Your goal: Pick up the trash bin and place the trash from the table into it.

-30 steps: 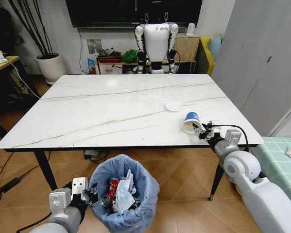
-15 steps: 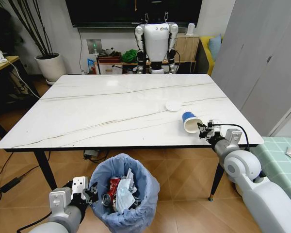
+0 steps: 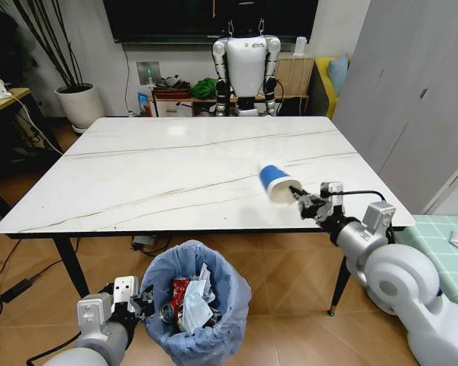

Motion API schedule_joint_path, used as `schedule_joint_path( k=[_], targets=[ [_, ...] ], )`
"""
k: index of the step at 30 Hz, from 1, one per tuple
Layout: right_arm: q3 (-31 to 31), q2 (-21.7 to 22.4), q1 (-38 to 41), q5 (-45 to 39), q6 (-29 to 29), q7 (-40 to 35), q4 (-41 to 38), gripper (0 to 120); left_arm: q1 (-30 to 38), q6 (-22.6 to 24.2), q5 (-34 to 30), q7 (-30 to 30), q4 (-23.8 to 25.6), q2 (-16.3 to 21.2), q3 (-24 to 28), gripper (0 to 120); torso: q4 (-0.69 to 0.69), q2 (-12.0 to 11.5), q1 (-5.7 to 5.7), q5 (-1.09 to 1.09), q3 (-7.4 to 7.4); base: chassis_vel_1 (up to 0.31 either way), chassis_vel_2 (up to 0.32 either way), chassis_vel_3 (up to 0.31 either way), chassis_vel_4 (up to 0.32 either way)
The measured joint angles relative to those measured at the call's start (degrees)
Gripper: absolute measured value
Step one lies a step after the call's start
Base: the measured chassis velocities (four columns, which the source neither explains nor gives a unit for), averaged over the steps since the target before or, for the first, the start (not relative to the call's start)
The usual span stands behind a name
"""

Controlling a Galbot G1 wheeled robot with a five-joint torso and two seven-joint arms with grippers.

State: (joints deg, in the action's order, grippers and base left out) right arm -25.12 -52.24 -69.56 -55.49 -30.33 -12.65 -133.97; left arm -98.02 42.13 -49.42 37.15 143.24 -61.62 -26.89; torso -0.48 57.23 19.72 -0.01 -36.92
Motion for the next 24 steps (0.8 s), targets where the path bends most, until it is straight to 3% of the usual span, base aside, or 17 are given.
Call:
schedule_joint_path(
  k=[8,24],
  targets=[
    [1.40,3.54,-7.21,0.74,-0.92,7.81,-9.48,0,0.11,0.00,-0.29,1.63,0.00,-0.33,0.97,0,0.00,0.01,0.00,-0.01,0.00,0.000,0.000,0.000,0.000],
    [8.74,6.99,-11.71,14.07,-0.25,15.02,-8.85,0,1.43,0.00,-0.03,2.88,-0.75,-0.83,3.58,0,0.00,0.01,0.01,0.01,0.00,0.000,0.000,0.000,0.000]
  ],
)
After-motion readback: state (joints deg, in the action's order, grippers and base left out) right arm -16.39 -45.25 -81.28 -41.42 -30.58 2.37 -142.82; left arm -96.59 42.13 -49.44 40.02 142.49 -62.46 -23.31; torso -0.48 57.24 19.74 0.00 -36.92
